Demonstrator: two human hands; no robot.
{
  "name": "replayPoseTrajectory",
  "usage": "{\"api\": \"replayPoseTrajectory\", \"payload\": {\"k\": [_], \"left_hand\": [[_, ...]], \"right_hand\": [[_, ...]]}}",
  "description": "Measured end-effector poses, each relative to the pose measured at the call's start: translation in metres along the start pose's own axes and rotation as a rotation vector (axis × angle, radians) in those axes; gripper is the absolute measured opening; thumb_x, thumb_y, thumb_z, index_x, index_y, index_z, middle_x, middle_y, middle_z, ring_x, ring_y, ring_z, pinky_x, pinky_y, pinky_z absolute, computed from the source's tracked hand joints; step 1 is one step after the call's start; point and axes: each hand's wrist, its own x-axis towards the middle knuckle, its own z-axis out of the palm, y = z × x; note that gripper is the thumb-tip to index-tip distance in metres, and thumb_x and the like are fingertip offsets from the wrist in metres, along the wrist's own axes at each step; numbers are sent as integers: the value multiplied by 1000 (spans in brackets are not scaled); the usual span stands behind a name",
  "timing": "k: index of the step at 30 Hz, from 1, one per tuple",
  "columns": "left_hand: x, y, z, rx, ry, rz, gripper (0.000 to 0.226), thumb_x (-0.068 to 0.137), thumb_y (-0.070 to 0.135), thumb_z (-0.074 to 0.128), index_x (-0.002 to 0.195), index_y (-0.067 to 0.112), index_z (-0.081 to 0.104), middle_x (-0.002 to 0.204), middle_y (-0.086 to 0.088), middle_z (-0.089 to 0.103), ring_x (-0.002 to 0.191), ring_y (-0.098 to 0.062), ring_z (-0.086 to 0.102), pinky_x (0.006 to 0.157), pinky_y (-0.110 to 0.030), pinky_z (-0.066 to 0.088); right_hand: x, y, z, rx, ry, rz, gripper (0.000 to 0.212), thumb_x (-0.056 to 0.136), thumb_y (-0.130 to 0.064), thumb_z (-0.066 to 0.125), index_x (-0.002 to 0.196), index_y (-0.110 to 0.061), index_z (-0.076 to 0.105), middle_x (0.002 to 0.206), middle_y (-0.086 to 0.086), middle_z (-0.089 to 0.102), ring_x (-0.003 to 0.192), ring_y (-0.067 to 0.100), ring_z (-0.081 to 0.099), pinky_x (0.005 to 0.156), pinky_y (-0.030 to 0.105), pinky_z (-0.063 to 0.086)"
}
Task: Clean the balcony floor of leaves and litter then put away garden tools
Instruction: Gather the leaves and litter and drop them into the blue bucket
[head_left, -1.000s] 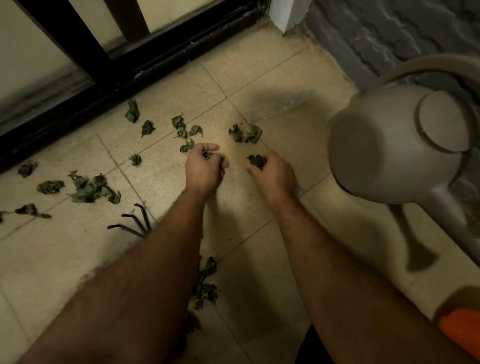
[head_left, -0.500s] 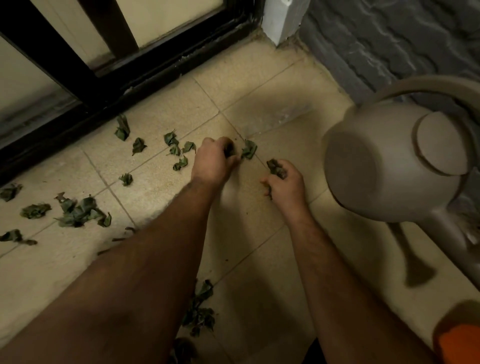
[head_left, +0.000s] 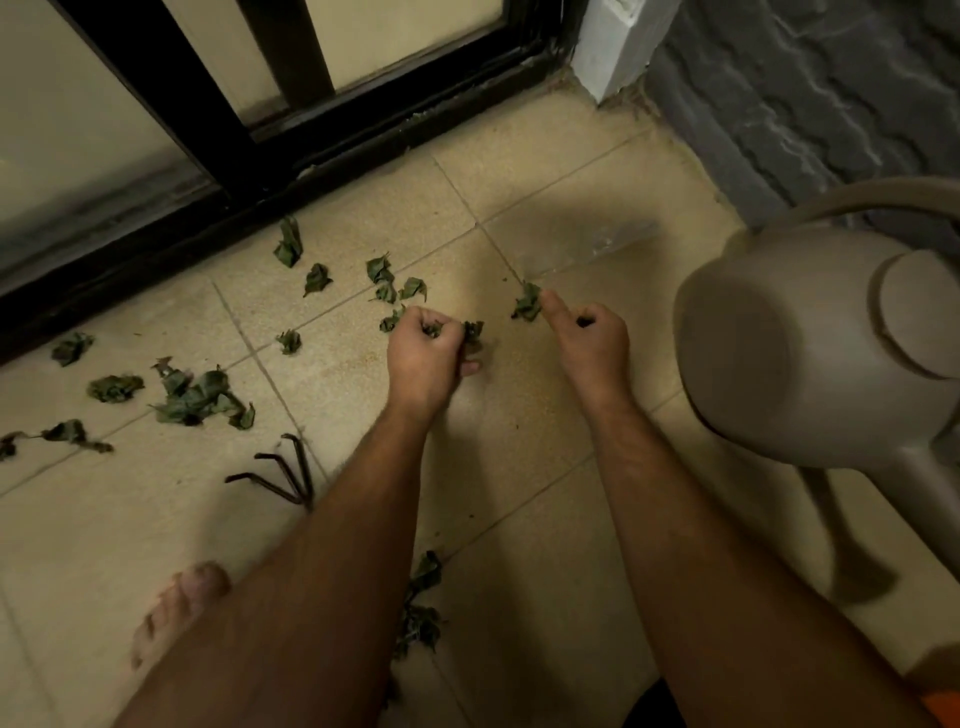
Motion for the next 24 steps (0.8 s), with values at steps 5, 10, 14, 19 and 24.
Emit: {"api": "replayPoseTrajectory", "payload": {"k": [5,10,14,19,24], "left_hand": [[-7,-3,-15,-258,-58,-117,11,96,-1,55,93,9,52,85,-16,62,62,-16,63,70,-33,51],[-15,-3,-30,-216,-67,-123,17,94,5,61,82,15,54,76,-8,63,54,-12,44,49,-24,36],[-30,1,-43,-257,-37,-177,9,97,7,49,105,9,52,67,-1,61,55,-11,42,50,-24,33],[-55,3,-67,-346,-56,-210,13,95,23,44,97,10,45,66,-3,46,51,-13,43,51,-28,37],[-94,-3,-93,-219,5,-139,20,100,30,56,94,14,47,66,-4,56,55,-13,59,57,-28,57]], "right_hand": [[15,-7,17,-385,73,-84,45,89,-55,63,88,-10,65,80,0,62,74,16,55,54,21,34],[18,-15,28,-582,22,-123,40,91,-46,65,114,-14,59,108,5,67,93,21,59,69,27,36],[0,-6,25,-688,-95,-177,20,97,-31,55,102,-13,62,93,4,60,86,24,56,66,27,31],[-33,16,18,-545,-180,-241,13,86,-20,62,76,-13,56,75,4,57,68,18,49,52,28,30],[-56,28,12,-395,-106,-188,23,82,-26,73,73,-16,54,73,0,57,71,19,53,58,26,33]]}}
